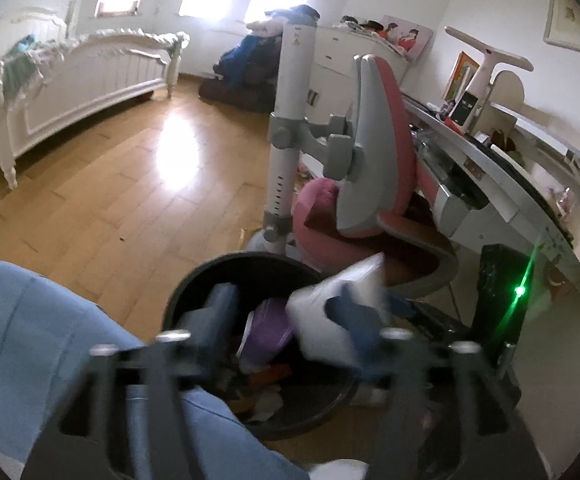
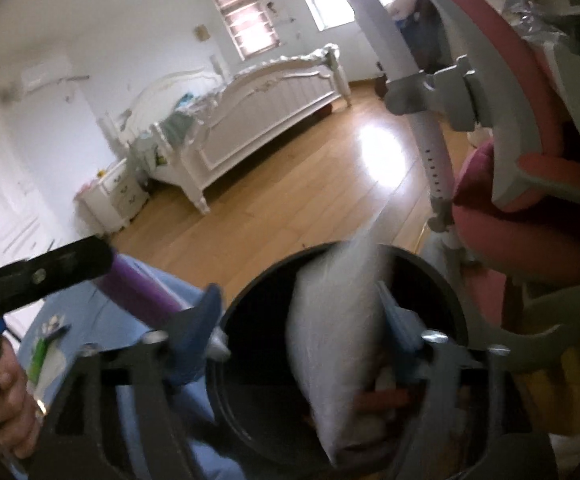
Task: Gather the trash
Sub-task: 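Grasp the green Doublemint gum pack with the left tool while the right tool grasps the gold wrapper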
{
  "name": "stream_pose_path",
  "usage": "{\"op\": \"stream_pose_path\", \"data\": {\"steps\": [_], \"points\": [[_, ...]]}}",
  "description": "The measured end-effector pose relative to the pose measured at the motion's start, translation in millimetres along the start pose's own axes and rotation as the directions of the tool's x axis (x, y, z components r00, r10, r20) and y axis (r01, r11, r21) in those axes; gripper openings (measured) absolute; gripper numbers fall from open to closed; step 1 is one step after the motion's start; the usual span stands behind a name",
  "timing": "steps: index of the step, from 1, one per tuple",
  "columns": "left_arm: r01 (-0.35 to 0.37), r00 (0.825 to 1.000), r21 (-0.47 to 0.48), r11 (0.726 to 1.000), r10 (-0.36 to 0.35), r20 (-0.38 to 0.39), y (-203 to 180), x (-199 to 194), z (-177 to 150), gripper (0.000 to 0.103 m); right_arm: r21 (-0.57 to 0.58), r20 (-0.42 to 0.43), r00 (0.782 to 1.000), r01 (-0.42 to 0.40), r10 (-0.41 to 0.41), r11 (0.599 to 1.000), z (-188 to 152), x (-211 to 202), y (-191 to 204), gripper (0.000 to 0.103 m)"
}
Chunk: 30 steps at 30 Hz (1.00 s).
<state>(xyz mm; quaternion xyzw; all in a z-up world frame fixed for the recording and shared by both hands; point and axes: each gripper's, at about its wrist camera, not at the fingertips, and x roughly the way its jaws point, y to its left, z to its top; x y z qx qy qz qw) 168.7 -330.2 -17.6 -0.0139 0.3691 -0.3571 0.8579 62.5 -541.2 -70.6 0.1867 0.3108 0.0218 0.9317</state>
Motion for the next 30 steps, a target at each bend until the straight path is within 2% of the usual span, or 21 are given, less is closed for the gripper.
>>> {"op": "stream_pose_path", "data": {"steps": [3,7,10,13,18,20,23,25,26,28,30], "points": [[-0.027,0.999,0.016,1.0,0.027,0.021,0.9,-14.4,0.6,0.076,0.004,0.003,1.0,0.0,0.0,1.0,-0.5,-3.3,4.4,0.079],[-0.035,0.999,-0.031,0.999,0.035,0.022,14.3,-41.9,-3.7,0.076,-0.004,0.009,1.0,-0.029,0.029,1.0,-5.4,-13.9,19.6,0.079],[-0.065,0.997,-0.081,0.995,0.068,0.031,32.3,-71.1,-14.3,0.076,-0.04,-0.001,0.998,-0.057,0.057,0.998,-8.8,-20.4,39.6,0.079],[-0.111,0.992,-0.141,0.984,0.119,0.046,57.8,-104.0,-29.2,0.076,-0.086,-0.026,0.995,-0.095,0.093,0.992,-12.3,-24.0,67.0,0.079],[-0.236,0.968,-0.238,0.942,0.25,0.03,110.4,-157.7,-67.6,0.076,-0.19,-0.101,0.979,-0.196,0.18,0.962,-25.6,-27.5,124.9,0.079],[-0.294,0.952,-0.266,0.918,0.307,0.007,132.3,-174.8,-86.4,0.076,-0.251,-0.16,0.961,-0.26,0.225,0.932,-34.9,-28.0,154.8,0.079],[-0.365,0.929,-0.295,0.883,0.368,-0.048,161.0,-188.4,-112.0,0.074,-0.368,-0.262,0.928,-0.349,0.264,0.862,-57.2,-26.7,203.5,0.079],[-0.381,0.924,-0.3,0.874,0.372,-0.091,175.1,-189.8,-126.6,0.074,-0.441,-0.327,0.907,-0.395,0.265,0.806,-74.7,-25.2,233.0,0.079],[-0.385,0.923,-0.299,0.873,0.372,-0.101,180.1,-189.5,-131.3,0.07,-0.473,-0.357,0.898,-0.412,0.258,0.779,-83.4,-23.8,246.2,0.078],[-0.391,0.921,-0.292,0.873,0.373,-0.118,185.1,-186.0,-138.6,0.068,-0.529,-0.412,0.883,-0.434,0.227,0.73,-98.2,-18.3,266.6,0.07],[-0.397,0.918,-0.289,0.871,0.378,-0.119,190.4,-182.6,-141.5,0.068,-0.57,-0.437,0.88,-0.432,0.187,0.699,-107.9,-12.8,280.4,0.066]]}}
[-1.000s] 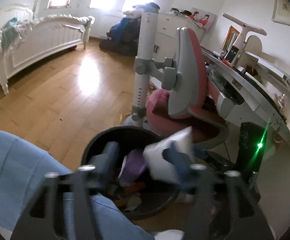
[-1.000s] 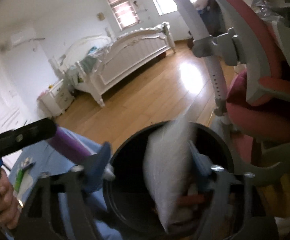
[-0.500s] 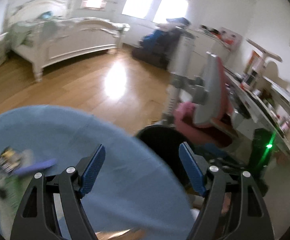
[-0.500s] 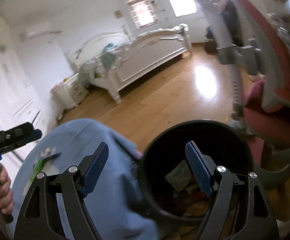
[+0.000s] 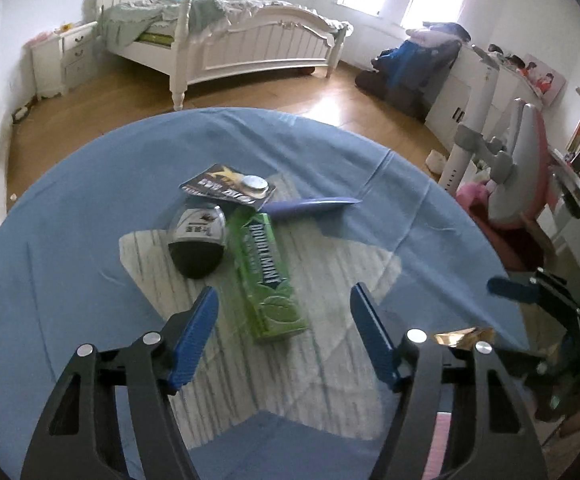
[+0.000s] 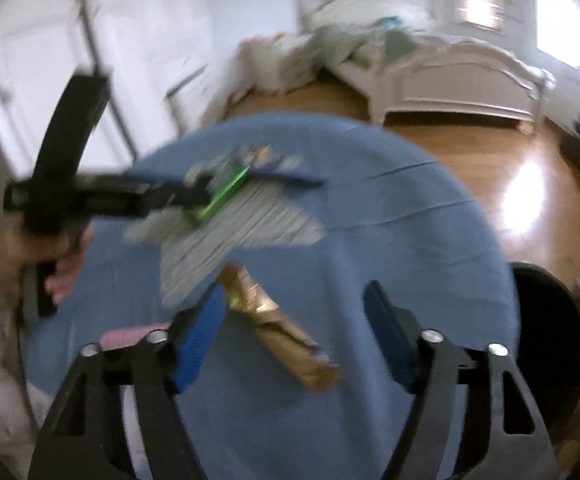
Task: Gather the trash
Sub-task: 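Grasp the green Doublemint gum pack with the left tool while the right tool grasps the gold wrapper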
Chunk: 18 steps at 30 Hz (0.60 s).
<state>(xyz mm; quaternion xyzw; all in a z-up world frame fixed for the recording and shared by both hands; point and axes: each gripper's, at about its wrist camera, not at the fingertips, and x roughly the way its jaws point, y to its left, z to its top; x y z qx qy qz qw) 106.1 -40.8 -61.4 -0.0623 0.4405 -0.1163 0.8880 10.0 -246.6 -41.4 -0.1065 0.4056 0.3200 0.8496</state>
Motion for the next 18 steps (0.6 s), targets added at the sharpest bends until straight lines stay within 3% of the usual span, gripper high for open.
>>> {"op": "stream_pose_path", "data": {"steps": [4,6,10,13,18], "points": [[0.01,1.0,0.008,1.0,-0.01,-0.009,-0.6,11.1,3.0,0.06,-0.058,-0.068,0.997,0.017,-0.021,0.998,-0.8,19.8,7.1,0.061],[-0.005,1.0,0.019,1.0,0.006,-0.017,0.4,19.1,3.6,0.053,-0.077,-0.101,0.994,0.029,-0.037,0.997,-4.2,27.5,10.7,0.049],[-0.022,1.0,0.023,0.999,0.022,0.012,7.8,21.6,5.7,0.035,-0.063,-0.098,0.995,0.017,-0.023,0.998,-8.2,31.5,11.1,0.037],[-0.005,1.0,0.03,1.0,0.004,0.019,11.8,20.8,4.7,0.033,-0.046,-0.094,0.995,0.023,-0.027,0.999,-8.2,32.6,7.9,0.022],[0.035,0.999,0.021,0.999,-0.035,0.024,11.9,13.3,0.3,0.032,0.005,-0.071,0.997,0.014,-0.014,1.0,-7.2,29.9,2.2,0.018]]}}
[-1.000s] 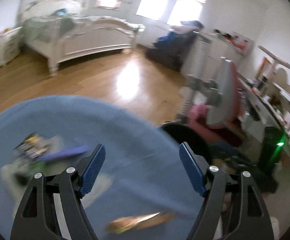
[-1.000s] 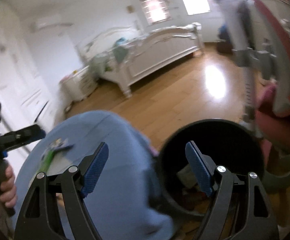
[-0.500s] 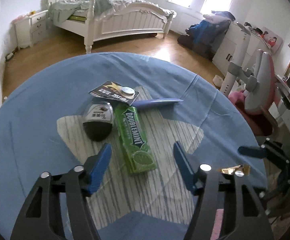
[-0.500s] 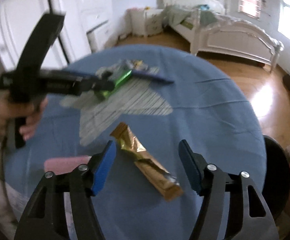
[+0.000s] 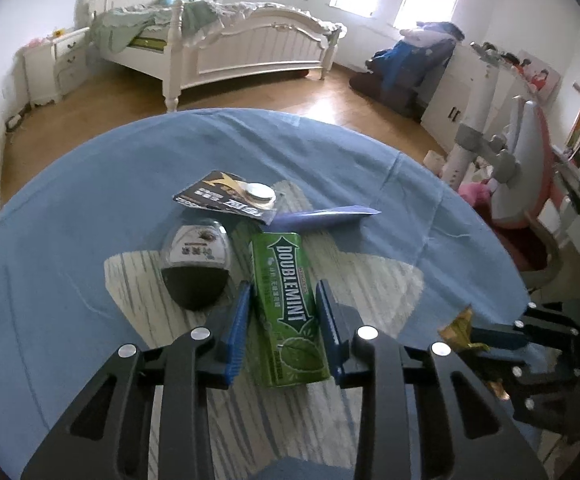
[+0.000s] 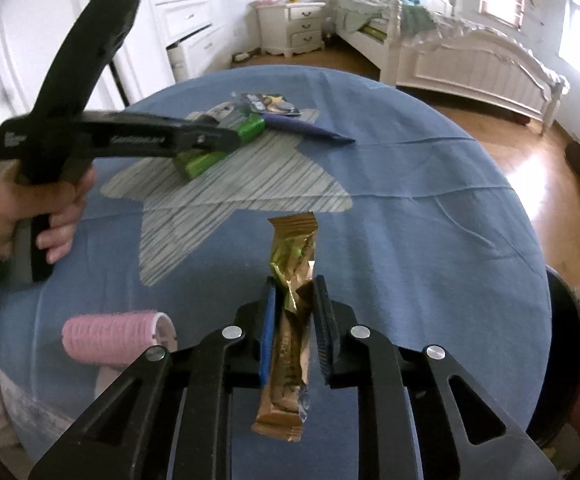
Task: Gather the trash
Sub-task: 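Grasp the green Doublemint gum pack with the left tool while the right tool grasps the gold wrapper, then carry the gum pack and gold wrapper over the bin and open both tools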
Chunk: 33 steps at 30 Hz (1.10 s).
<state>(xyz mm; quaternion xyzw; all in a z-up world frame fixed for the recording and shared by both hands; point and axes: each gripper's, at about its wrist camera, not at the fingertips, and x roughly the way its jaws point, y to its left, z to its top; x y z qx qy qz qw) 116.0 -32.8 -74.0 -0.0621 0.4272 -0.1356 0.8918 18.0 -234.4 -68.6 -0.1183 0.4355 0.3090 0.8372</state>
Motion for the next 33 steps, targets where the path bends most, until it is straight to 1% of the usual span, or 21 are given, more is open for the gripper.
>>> {"op": "stream_pose_path", "data": {"steps": [2,5,7,9,10,12,13,15,16,17,19,23,25,29,33], "points": [[0.025,1.0,0.001,1.0,-0.025,0.018,-3.1,-9.5,-1.2,0.032,0.04,0.031,0.999,-0.026,0.025,0.999,0.2,-6.8,-5.4,0.018],[0.063,0.997,0.003,0.998,-0.063,0.051,-13.7,-26.0,1.0,0.032,0.109,0.105,0.993,-0.056,0.044,0.992,1.4,-22.7,-14.9,0.018],[0.089,0.993,0.012,0.996,-0.09,0.076,-23.5,-37.4,5.1,0.032,0.165,0.175,0.983,-0.078,0.049,0.983,0.4,-39.5,-24.1,0.018],[0.124,0.986,0.032,0.992,-0.127,0.107,-40.8,-50.2,11.7,0.032,0.212,0.245,0.969,-0.099,0.045,0.972,1.3,-57.1,-36.3,0.018],[0.144,0.981,0.043,0.989,-0.148,0.124,-50.6,-55.9,15.8,0.032,0.231,0.275,0.961,-0.105,0.039,0.967,1.2,-65.5,-40.7,0.018],[0.176,0.972,0.066,0.982,-0.184,0.148,-66.6,-62.7,23.2,0.032,0.277,0.357,0.934,-0.102,-0.004,0.955,-0.9,-89.1,-55.2,0.018],[0.195,0.964,0.086,0.977,-0.207,0.166,-79.1,-67.0,28.0,0.032,0.292,0.382,0.924,-0.093,-0.027,0.952,-2.2,-97.6,-60.0,0.018],[0.214,0.955,0.123,0.969,-0.234,0.184,-97.9,-67.8,36.3,0.032,0.33,0.436,0.896,-0.065,-0.091,0.942,-7.6,-119.2,-74.6,0.018],[0.223,0.95,0.141,0.964,-0.248,0.19,-107.7,-67.1,39.5,0.032,0.353,0.461,0.878,-0.045,-0.132,0.935,-11.4,-131.2,-83.0,0.018],[0.236,0.945,0.162,0.958,-0.265,0.191,-120.3,-64.5,43.7,0.032,0.368,0.475,0.865,-0.03,-0.16,0.929,-15.3,-138.9,-89.9,0.018],[0.271,0.936,0.184,0.945,-0.304,0.18,-142.6,-56.8,50.7,0.032,0.408,0.5,0.838,-0.007,-0.217,0.913,-24.1,-155.2,-106.5,0.018],[0.323,0.919,0.223,0.92,-0.361,0.158,-179.4,-41.5,58.8,0.032,0.488,0.506,0.807,0.023,-0.304,0.872,-45.2,-173.6,-142.0,0.018],[0.352,0.911,0.235,0.906,-0.389,0.135,-198.1,-29.8,61.9,0.032,0.528,0.495,0.799,0.036,-0.342,0.849,-58.6,-180.2,-161.2,0.018],[0.395,0.898,0.249,0.884,-0.429,0.1,-225.9,-12.5,62.6,0.032,0.585,0.473,0.791,0.048,-0.389,0.81,-83.1,-179.2,-192.1,0.018],[0.422,0.889,0.263,0.868,-0.453,0.07,-250.5,7.8,64.4,0.032,0.629,0.446,0.792,0.053,-0.416,0.775,-100.0,-167.6,-214.1,0.018]]}}
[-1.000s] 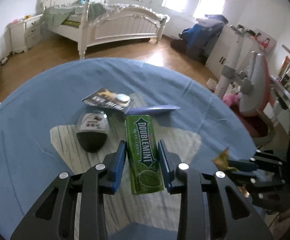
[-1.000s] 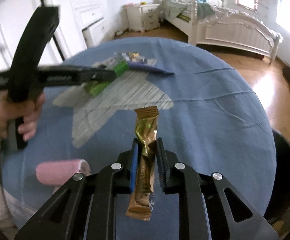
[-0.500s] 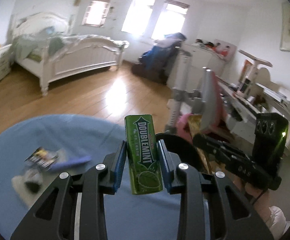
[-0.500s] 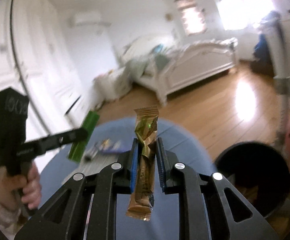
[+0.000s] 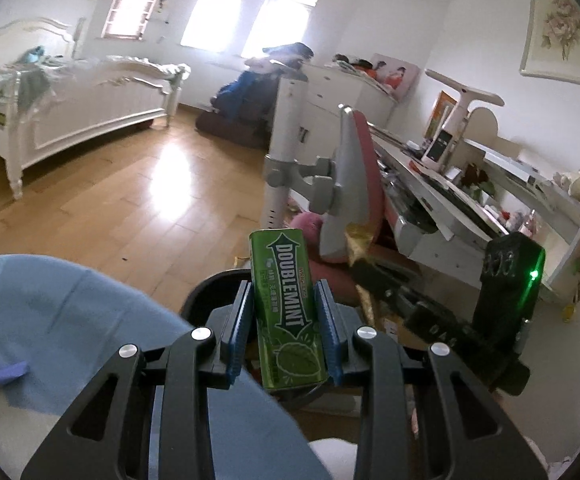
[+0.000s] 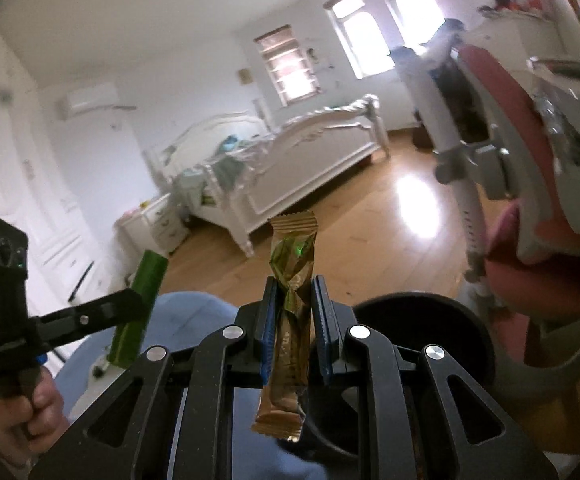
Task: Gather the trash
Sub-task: 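Carry the gum pack and gold wrapper over the bin and open both tools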
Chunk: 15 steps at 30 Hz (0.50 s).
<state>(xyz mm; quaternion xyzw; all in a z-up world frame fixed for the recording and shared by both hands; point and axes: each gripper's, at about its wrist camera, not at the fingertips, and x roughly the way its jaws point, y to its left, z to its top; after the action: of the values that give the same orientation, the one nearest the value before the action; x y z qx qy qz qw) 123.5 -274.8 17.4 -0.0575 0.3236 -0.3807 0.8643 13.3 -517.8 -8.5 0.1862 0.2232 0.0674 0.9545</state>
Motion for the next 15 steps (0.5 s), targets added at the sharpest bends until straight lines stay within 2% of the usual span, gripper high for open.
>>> {"op": "stream_pose_path", "data": {"steps": [15], "points": [[0.017,0.995,0.0,1.0,-0.017,-0.101,-5.8,60.6,-4.5,0.032,0.055,-0.037,0.997,0.063,-0.061,0.996,-14.9,27.6,-55.3,0.018]]}}
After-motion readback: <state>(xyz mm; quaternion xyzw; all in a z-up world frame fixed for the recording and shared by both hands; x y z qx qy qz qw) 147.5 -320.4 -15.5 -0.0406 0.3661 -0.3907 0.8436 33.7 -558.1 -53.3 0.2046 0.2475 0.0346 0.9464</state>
